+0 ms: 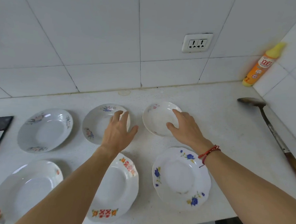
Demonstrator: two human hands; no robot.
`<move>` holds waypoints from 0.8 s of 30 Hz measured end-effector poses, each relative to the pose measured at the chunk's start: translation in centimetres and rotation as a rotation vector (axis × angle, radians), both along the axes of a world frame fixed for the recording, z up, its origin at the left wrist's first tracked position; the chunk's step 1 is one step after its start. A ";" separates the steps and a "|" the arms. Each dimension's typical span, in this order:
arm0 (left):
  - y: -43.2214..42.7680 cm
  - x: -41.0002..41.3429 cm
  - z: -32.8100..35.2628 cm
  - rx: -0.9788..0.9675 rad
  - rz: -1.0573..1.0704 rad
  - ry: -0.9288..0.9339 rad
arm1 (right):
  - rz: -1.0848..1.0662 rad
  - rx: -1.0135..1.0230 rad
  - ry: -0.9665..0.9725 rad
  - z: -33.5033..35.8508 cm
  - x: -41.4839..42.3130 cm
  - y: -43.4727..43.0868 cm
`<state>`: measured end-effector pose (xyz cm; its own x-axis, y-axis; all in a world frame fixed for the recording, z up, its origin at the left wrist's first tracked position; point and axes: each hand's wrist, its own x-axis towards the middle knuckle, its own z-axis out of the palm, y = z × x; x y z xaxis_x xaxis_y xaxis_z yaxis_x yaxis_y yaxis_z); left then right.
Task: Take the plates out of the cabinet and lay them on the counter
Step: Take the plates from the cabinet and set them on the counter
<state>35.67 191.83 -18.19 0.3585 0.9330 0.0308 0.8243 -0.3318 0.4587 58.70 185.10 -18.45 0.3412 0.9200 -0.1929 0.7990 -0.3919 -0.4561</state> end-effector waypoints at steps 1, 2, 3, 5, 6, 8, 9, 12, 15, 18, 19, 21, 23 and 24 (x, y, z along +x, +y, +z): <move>-0.4 -0.9 0.4 0.024 -0.010 0.022 | 0.022 0.002 -0.039 0.5 -0.8 -0.3; -0.8 -1.8 0.8 0.046 -0.016 0.043 | 0.042 0.001 -0.077 0.9 -1.6 -0.6; -1.2 -2.7 1.3 0.065 -0.016 0.066 | 0.061 0.001 -0.112 1.4 -2.4 -0.9; -2.0 -4.6 2.3 0.109 -0.018 0.115 | 0.107 0.006 -0.177 2.3 -4.0 -1.5; -2.4 -5.5 2.7 0.124 -0.017 0.137 | 0.129 0.010 -0.211 2.8 -4.8 -1.8; -3.3 -7.4 3.3 0.139 -0.008 0.184 | 0.174 0.033 -0.284 3.5 -6.3 -2.5; -3.8 -8.2 3.5 0.142 -0.001 0.215 | 0.194 0.048 -0.313 3.8 -7.1 -3.0; -5.3 -10.7 3.8 0.138 0.024 0.283 | 0.245 0.067 -0.355 4.4 -9.1 -4.0; -6.6 -12.2 4.1 0.140 0.048 0.302 | 0.270 0.049 -0.356 4.3 -10.5 -4.9; -7.5 -13.1 4.6 0.144 0.062 0.315 | 0.284 0.055 -0.357 4.5 -11.1 -5.2; -7.8 -13.3 4.7 0.145 0.070 0.315 | 0.291 0.057 -0.362 4.5 -11.2 -5.3; -8.5 -13.9 4.8 0.150 0.087 0.314 | 0.310 0.058 -0.372 4.5 -11.5 -5.3; -9.4 -14.2 4.9 0.150 0.105 0.315 | 0.328 0.061 -0.374 4.4 -11.5 -5.3; -9.8 -14.4 5.0 0.155 0.116 0.312 | 0.336 0.066 -0.371 4.4 -11.5 -5.3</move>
